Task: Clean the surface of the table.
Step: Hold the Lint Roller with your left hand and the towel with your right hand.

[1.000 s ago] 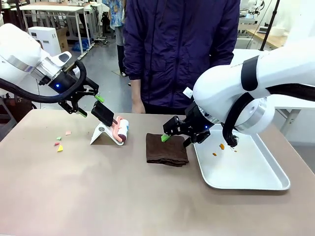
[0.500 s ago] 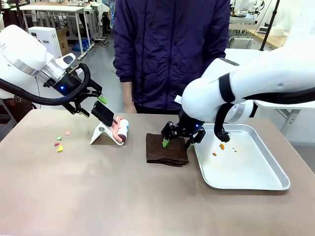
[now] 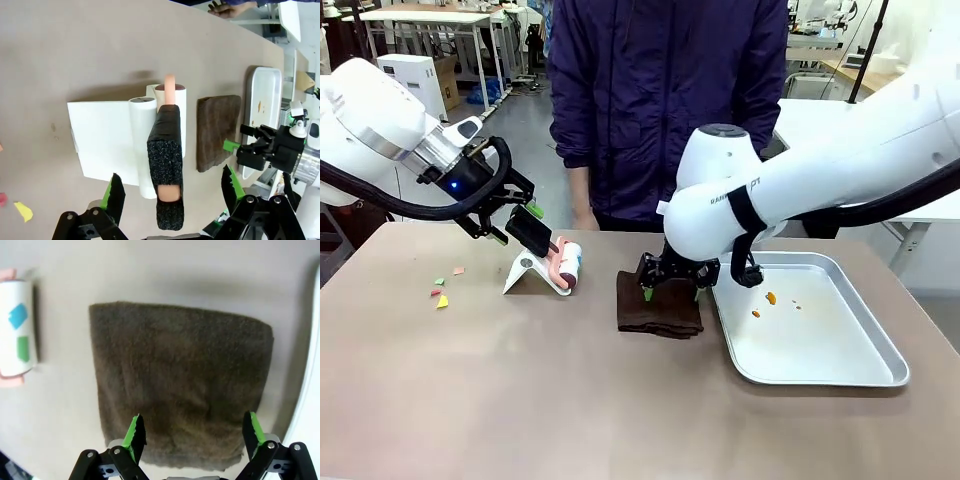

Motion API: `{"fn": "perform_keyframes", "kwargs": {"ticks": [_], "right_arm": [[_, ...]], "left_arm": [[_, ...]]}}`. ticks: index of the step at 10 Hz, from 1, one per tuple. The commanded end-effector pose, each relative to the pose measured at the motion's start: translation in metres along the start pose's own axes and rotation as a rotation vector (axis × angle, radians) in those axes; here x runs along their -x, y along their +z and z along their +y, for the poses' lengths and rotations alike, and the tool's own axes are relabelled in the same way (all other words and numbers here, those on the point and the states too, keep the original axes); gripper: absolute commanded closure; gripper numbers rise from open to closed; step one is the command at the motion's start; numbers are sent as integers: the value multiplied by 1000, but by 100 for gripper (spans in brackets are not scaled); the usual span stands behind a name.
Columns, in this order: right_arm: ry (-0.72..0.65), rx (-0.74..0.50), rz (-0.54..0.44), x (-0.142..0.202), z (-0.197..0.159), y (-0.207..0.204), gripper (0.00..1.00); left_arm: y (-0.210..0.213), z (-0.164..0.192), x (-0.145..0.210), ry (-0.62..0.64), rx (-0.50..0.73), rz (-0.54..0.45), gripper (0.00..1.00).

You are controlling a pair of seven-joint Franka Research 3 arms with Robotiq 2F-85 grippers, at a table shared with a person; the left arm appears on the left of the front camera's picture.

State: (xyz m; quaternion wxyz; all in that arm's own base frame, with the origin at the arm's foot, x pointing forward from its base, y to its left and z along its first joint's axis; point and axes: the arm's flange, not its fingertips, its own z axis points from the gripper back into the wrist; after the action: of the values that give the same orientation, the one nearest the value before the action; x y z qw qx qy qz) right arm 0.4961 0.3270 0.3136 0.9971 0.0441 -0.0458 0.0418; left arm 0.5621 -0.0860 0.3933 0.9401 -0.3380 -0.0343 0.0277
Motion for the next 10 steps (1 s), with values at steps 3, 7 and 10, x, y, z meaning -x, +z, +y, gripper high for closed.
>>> {"fn": "perform_keyframes", "kwargs": {"ticks": [3, 7, 10], "right_arm": [[-74, 120, -29, -9, 8, -16, 0], [-124, 98, -33, -12, -6, -17, 0], [-135, 85, -26, -13, -9, -21, 0]], "left_arm": [[-4, -4, 1, 8, -24, 8, 0], [-8, -4, -2, 14, -34, 18, 0], [-9, -4, -3, 14, -34, 24, 0]]}}
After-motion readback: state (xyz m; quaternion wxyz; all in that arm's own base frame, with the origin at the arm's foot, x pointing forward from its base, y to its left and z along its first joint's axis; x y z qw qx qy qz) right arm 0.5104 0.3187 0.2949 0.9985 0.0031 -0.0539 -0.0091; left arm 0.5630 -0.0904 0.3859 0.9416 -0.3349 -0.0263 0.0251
